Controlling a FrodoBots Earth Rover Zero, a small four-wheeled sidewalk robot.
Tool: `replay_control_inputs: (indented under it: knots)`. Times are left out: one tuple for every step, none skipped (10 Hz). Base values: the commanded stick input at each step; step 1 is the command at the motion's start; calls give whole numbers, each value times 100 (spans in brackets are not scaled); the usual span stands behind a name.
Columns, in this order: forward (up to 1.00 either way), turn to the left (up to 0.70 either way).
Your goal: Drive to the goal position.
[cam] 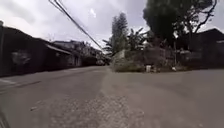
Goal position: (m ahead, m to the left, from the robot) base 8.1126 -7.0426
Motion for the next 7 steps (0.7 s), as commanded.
replay_control_inputs:
  knots:
    - [70, 3]
    - [70, 3]
    - [70, 3]
    - [70, 3]
    - [70, 3]
    - [70, 3]
    - [70, 3]
